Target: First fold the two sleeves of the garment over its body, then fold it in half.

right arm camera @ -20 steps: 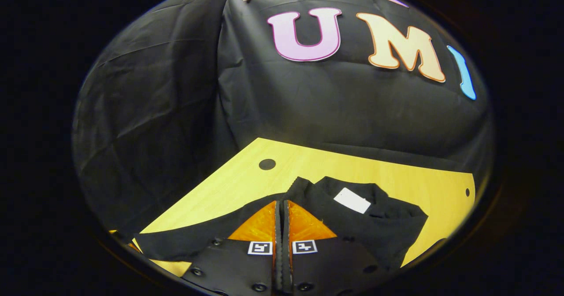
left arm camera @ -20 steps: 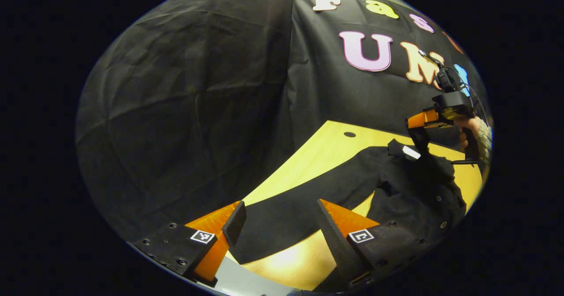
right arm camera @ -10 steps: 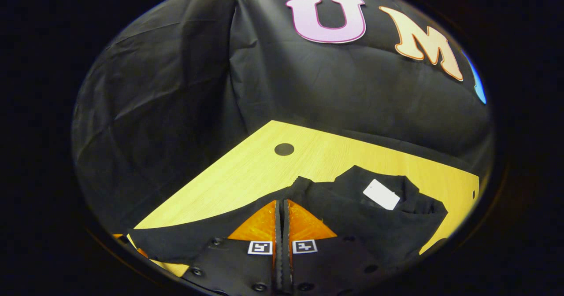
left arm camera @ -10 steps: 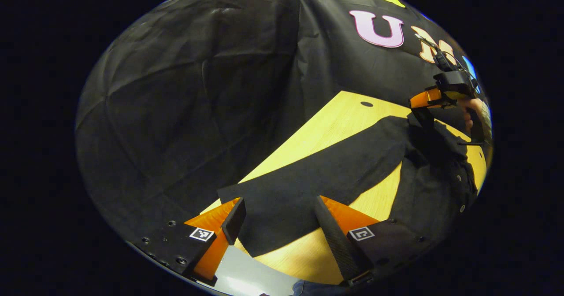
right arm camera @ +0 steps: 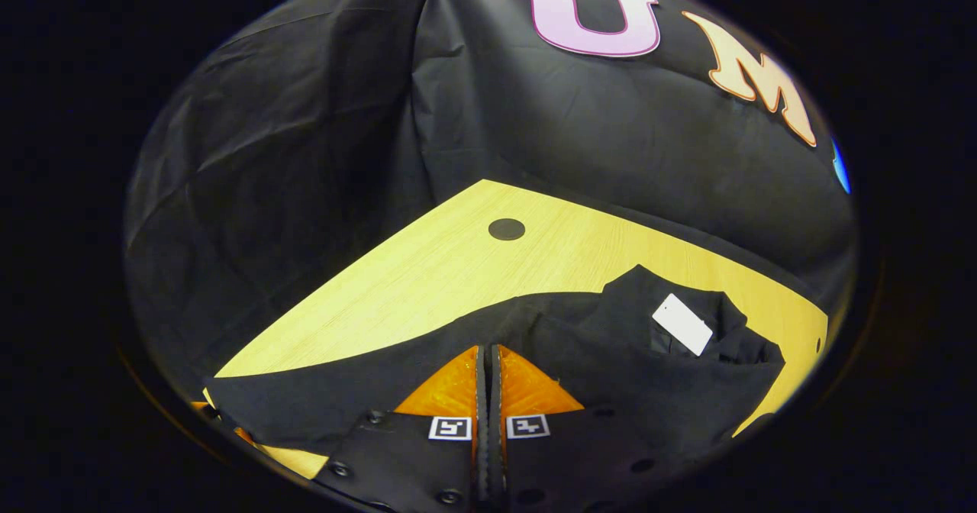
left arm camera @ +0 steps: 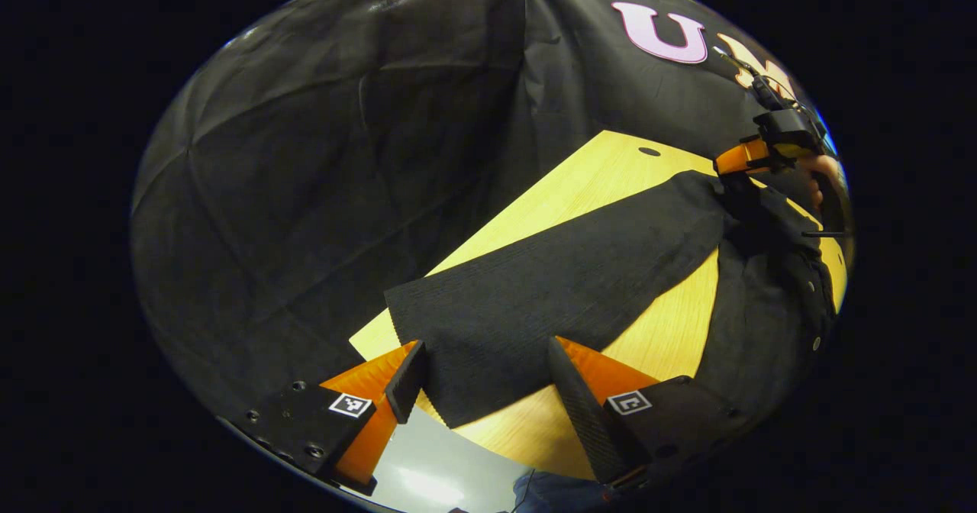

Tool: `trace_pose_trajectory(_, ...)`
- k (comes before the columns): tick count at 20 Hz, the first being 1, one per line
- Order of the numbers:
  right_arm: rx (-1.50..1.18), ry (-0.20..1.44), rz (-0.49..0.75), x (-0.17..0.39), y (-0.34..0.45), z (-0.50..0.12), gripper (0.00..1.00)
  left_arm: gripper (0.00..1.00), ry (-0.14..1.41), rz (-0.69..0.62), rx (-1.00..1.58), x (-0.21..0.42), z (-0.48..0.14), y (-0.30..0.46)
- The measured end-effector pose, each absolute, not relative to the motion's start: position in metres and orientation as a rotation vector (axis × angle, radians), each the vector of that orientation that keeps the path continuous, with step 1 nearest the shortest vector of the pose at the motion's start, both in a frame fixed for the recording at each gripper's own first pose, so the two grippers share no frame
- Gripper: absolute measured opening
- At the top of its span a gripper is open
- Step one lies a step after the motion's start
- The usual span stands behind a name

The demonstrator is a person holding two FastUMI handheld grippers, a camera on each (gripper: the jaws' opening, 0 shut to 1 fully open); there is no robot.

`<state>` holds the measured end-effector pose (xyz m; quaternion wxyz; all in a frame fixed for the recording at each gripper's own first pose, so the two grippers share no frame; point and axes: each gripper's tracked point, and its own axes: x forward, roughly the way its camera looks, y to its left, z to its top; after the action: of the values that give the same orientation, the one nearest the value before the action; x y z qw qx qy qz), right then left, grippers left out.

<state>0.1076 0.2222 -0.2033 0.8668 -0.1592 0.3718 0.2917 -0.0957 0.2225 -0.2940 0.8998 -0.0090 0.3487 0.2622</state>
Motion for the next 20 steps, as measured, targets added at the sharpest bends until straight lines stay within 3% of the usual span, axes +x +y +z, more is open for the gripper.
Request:
trace_pose_trajectory(2, -0.313, 0.824, 0.631, 0.103, 0.220, -0.213, 0.06, 0.96, 0.724, 0.541, -0.021, -0.096, -0.293, 0.221)
trace_pose_trajectory(3, -0.306, 0.844, 0.630, 0.103, 0.218, -0.218, 0.15, 0.96, 0.725, 0.538, -0.022, -0.095, -0.291, 0.220)
trace_pose_trajectory(7, -0.306, 0.857, 0.621, 0.103, 0.210, -0.228, 0.80, 0.96, 0.723, 0.519, -0.017, -0.094, -0.287, 0.217)
trace_pose_trajectory(9, -0.290, 0.862, 0.616, 0.093, 0.210, -0.220, 0.92, 0.96, 0.730, 0.514, -0.020, -0.097, -0.289, 0.218)
trace_pose_trajectory(15, -0.258, 0.798, 0.610, 0.081, 0.185, -0.179, 0.93, 0.91, 0.734, 0.499, -0.043, -0.100, -0.301, 0.218)
trace_pose_trajectory(16, -0.255, 0.786, 0.596, 0.079, 0.178, -0.173, 0.93, 0.80, 0.739, 0.496, -0.040, -0.098, -0.301, 0.216)
trace_pose_trajectory(20, -0.218, 0.778, 0.550, 0.070, 0.140, -0.160, 0.92, 0.57, 0.752, 0.491, -0.056, -0.093, -0.301, 0.207)
